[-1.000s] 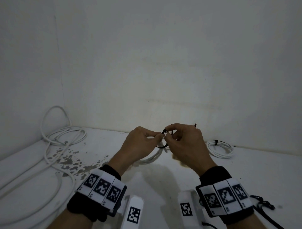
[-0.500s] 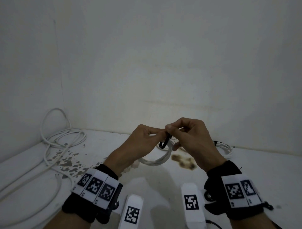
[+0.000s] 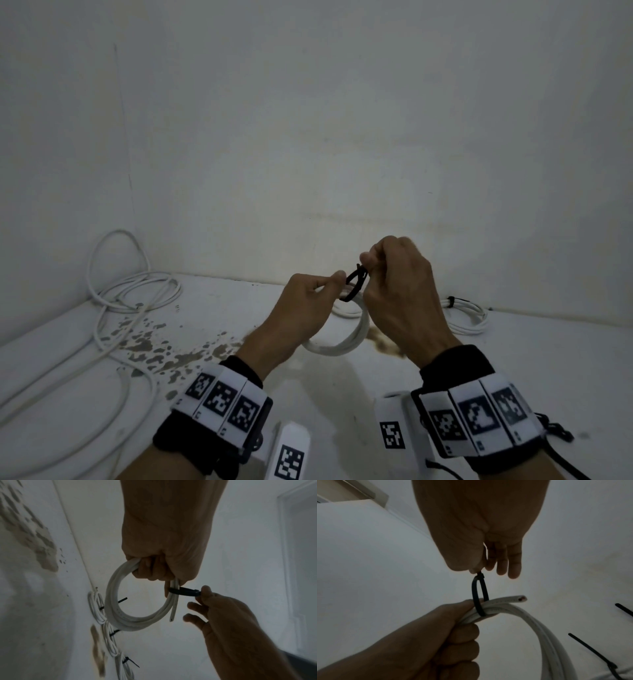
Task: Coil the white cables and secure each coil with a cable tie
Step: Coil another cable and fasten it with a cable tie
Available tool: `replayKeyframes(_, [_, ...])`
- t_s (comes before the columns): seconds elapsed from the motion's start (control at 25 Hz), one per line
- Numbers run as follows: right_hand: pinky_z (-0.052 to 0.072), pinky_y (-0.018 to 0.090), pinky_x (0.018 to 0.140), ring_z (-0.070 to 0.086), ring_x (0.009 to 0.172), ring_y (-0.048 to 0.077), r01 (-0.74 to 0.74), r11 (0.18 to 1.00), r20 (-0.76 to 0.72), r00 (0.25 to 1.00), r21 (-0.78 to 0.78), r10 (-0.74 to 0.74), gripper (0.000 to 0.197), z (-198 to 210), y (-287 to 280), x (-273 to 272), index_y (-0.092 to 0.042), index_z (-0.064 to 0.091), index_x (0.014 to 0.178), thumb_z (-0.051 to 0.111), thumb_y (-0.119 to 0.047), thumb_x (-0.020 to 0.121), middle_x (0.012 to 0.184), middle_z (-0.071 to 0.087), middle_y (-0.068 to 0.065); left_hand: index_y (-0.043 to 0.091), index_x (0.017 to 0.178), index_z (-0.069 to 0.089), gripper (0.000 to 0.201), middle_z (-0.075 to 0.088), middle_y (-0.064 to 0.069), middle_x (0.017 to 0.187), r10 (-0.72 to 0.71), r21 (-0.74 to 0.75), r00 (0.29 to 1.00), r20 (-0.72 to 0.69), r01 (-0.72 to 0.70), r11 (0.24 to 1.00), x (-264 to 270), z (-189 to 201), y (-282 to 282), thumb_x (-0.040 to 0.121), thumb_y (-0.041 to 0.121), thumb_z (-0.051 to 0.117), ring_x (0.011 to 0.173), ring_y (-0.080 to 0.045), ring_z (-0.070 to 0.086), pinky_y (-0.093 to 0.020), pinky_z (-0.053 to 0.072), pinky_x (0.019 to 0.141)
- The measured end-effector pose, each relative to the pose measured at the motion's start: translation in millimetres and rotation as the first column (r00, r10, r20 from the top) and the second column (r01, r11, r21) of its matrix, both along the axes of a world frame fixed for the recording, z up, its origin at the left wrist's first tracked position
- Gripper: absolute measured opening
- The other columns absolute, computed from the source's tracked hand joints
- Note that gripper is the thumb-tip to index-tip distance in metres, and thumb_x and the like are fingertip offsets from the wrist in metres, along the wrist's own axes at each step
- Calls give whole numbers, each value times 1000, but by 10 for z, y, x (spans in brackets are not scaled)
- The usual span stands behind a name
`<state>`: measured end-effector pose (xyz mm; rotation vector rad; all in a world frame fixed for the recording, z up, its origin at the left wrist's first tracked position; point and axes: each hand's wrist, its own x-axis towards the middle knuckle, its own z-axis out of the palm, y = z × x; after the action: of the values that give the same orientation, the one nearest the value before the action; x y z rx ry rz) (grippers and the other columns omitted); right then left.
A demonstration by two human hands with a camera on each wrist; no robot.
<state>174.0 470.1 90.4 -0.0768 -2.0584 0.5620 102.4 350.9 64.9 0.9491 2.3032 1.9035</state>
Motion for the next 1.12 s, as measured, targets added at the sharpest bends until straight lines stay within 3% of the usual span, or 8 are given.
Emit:
replayKeyframes(0.12, [40,12,56,54,61,12,-24,999,-84,996,-26,21,19,6,-66,-14,-10,50,80,57,-4,96,74,58,0,25,91,76,35,36,12,31,68,13,996,-62,-68,998,-74,-21,-28,99,45,49,32,-2,35,-13,28,44])
replayKeyframes(0.28, [39,16,40,58,47,6,-228,956,92,964,-187,248,18,-46,-237,46,-7,53,82,52,-6,100,69,60,-6,20,78,76,40,37,9,33,152,37,983,-100,-149,988,-191,-85,-55,97,46,52,33,-4,33,-13,26,41])
replayKeyframes(0.44, [36,11,39,52,46,2,-363,896,176,894,-255,412,24,-71,-438,105,-4,56,78,49,-7,101,67,60,-6,15,67,75,42,56,-9,47,217,78,967,-133,-208,975,-307,-139,-109,97,39,56,40,-7,37,-23,32,48])
replayKeyframes(0.56, [37,22,38,44,35,4,-322,854,50,926,-409,373,27,122,-313,144,-12,57,75,50,-14,101,48,53,-10,26,68,76,36,36,5,39,202,111,979,-29,-198,974,-278,-99,-124,94,45,59,38,-9,30,-22,27,45])
replayKeyframes(0.72, [31,21,36,33,27,13,-345,719,-129,932,-603,339,29,251,-79,202,5,55,87,45,-16,105,34,40,1,33,69,75,32,29,10,39,120,119,989,-83,-110,987,-192,-74,-59,94,43,59,38,-7,24,-23,24,43])
replayKeyframes(0.96, [39,25,42,42,37,20,-324,697,-74,929,-640,364,30,219,-26,184,-2,51,87,43,-24,106,46,50,6,18,77,78,33,28,12,38,85,97,996,24,-87,991,-269,-96,-69,93,42,61,37,-7,23,-26,25,49])
replayKeyframes(1.04, [44,29,43,53,46,23,-348,658,-22,893,-668,449,33,292,-57,227,-4,53,87,48,-32,104,69,55,6,16,78,78,38,28,8,42,124,100,992,30,-127,987,-328,-89,-109,92,46,60,39,-10,24,-27,25,50])
replayKeyframes(1.12, [49,31,46,62,57,22,-240,662,144,871,-710,470,43,316,-97,254,-8,58,94,48,-50,100,89,60,7,7,84,78,48,32,2,42,130,97,992,3,-129,987,-362,-58,-143,92,50,58,39,-11,25,-26,25,49])
